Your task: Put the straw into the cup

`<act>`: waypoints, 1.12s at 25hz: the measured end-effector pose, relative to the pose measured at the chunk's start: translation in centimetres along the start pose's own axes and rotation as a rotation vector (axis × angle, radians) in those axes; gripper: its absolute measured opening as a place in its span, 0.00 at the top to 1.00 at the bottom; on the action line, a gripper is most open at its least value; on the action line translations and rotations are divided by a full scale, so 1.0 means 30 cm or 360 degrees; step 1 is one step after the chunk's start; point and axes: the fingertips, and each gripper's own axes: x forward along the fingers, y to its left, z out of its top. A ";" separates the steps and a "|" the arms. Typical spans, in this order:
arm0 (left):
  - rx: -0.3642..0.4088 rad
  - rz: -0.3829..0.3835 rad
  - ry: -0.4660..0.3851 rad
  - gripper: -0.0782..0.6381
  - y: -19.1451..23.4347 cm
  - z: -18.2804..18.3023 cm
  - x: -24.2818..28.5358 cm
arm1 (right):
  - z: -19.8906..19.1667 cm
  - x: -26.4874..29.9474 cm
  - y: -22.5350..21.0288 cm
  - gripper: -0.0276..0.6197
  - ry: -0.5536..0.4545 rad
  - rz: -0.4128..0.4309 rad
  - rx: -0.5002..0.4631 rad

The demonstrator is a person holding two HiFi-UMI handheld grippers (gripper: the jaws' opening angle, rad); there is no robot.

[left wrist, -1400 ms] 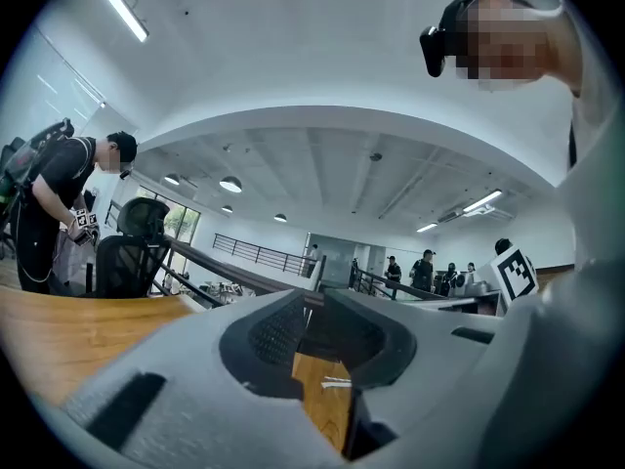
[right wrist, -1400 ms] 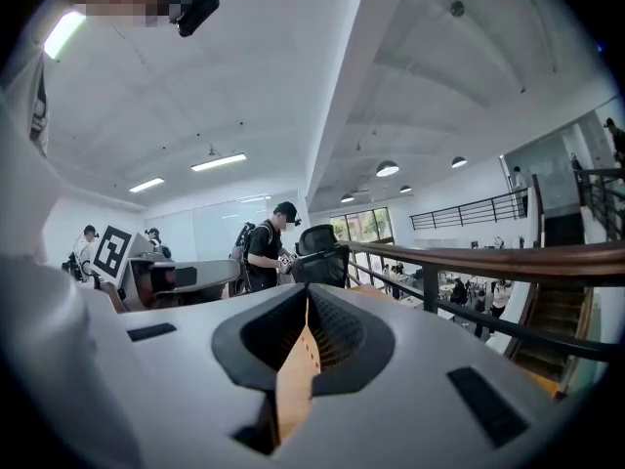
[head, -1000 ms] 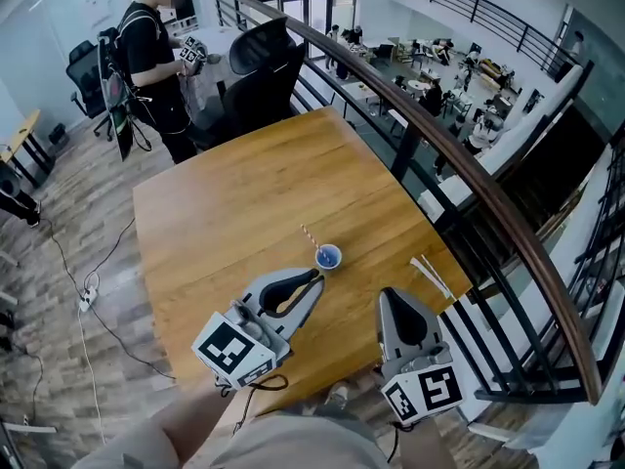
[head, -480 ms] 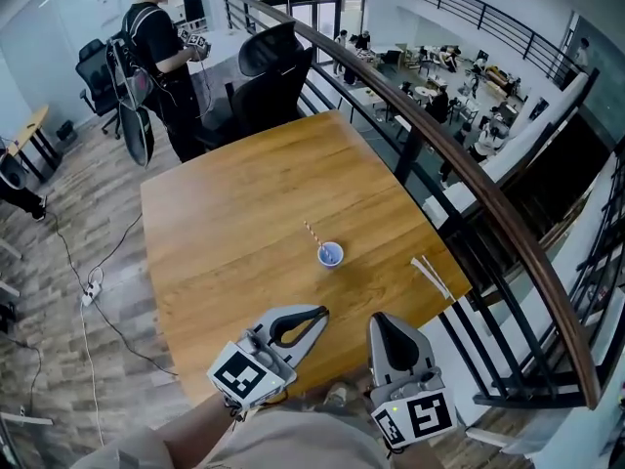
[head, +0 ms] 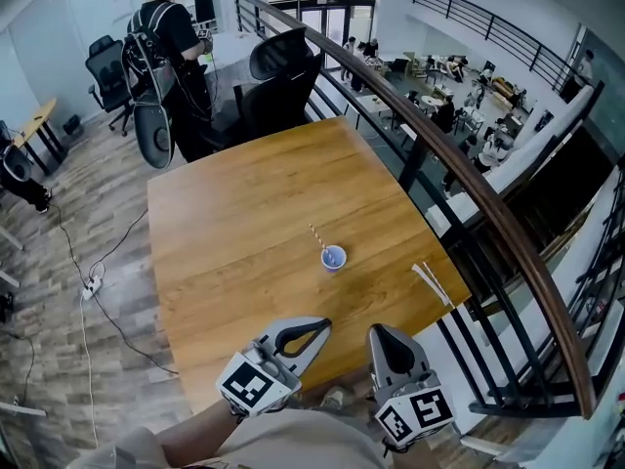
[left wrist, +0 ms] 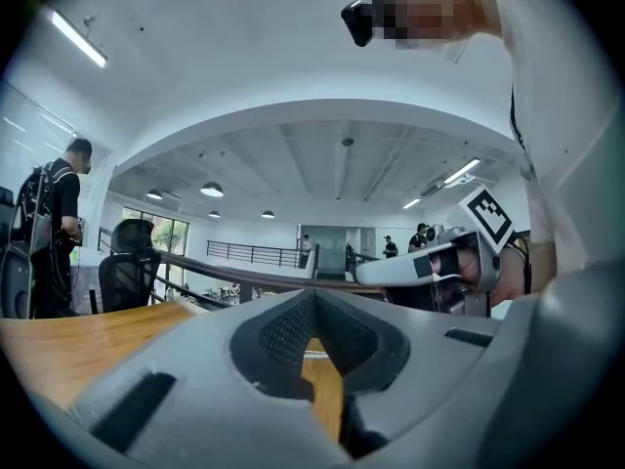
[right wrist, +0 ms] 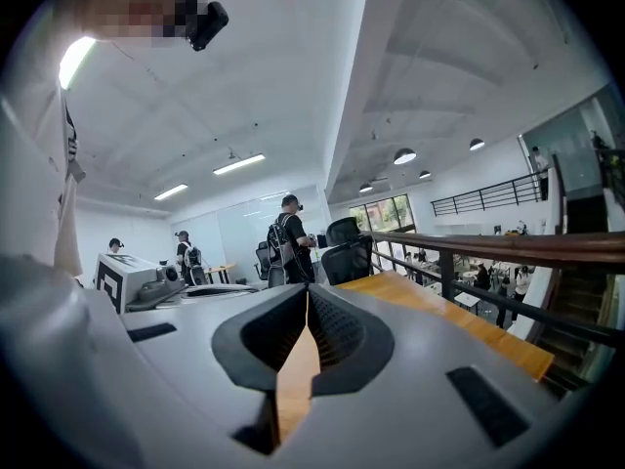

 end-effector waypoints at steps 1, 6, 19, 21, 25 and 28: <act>0.0003 -0.0002 0.0003 0.87 0.000 0.000 0.000 | -0.004 0.003 0.000 0.92 0.0005 0.0013 0.0009; 0.0020 0.0000 0.0007 0.87 0.005 0.013 0.003 | 0.008 0.014 0.004 0.92 0.0002 0.0057 -0.0017; 0.0035 -0.0014 0.0041 0.87 0.015 0.013 0.006 | 0.013 0.032 0.000 0.92 0.0004 0.0032 -0.0027; 0.0059 -0.0023 0.0034 0.87 0.019 0.008 0.006 | 0.010 0.034 -0.001 0.92 0.0004 0.0032 -0.0035; 0.0039 0.0000 0.0010 0.87 0.028 0.023 0.005 | 0.008 0.038 -0.004 0.92 0.0004 0.0026 -0.0030; 0.0030 0.0006 0.0011 0.87 0.031 0.020 0.003 | 0.005 0.039 -0.006 0.92 0.0001 0.0029 -0.0001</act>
